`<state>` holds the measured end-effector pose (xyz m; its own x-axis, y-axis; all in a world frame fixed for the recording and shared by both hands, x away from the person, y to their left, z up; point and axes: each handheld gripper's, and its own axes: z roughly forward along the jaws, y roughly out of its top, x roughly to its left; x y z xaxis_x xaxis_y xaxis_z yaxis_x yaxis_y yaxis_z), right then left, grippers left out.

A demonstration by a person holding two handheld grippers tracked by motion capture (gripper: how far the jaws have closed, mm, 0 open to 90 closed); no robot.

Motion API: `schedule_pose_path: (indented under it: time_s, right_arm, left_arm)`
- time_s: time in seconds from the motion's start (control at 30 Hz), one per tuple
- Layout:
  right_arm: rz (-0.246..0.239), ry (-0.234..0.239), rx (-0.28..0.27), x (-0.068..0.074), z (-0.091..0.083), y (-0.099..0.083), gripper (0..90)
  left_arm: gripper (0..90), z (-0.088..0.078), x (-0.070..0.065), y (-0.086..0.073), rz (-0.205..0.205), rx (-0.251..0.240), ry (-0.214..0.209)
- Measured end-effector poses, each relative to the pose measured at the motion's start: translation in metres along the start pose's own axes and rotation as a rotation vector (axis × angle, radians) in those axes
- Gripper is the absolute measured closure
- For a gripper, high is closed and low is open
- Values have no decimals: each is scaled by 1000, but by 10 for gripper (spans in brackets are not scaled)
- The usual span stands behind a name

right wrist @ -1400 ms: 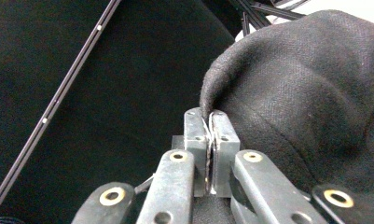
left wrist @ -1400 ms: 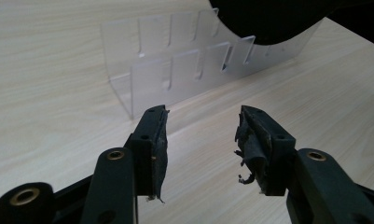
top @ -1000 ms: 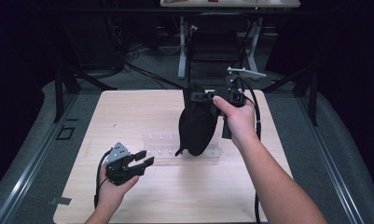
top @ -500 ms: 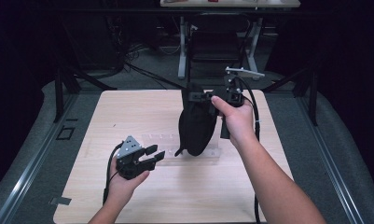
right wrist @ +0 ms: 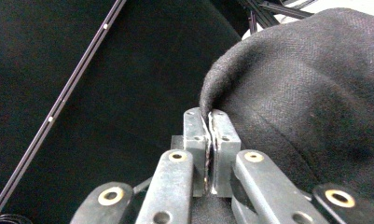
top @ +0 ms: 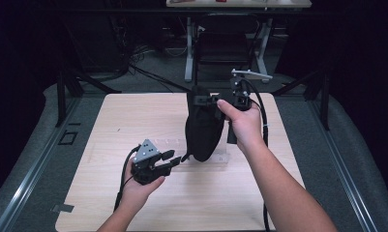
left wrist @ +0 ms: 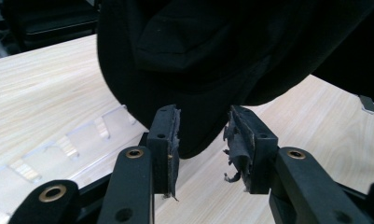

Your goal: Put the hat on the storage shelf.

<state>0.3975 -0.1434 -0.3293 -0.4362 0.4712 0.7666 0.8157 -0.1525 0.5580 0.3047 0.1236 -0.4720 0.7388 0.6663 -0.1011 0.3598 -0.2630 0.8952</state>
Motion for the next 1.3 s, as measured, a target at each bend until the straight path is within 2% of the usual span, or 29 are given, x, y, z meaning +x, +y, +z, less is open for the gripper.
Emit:
schedule_pose_path:
  time_s: [0.3,0.6,0.8,0.97,1.17,1.3]
  right_arm:
    - [0,4,2,0,1,0,873]
    - [2,8,-3,1,3,-1,871]
    - [2,11,-4,1,3,-2,868]
    - [2,22,3,1,3,-3,856]
    - [-8,32,-21,4,-2,-4,828]
    - [-36,28,-47,6,-10,-4,806]
  left_arm:
    - [669,11,-9,5,22,13,-22]
    - [740,22,-13,6,50,45,8]
    - [771,21,-13,6,65,50,13]
    - [790,20,-14,4,95,55,25]
    - [800,20,-15,3,118,54,34]
    - [812,18,-13,1,122,53,47]
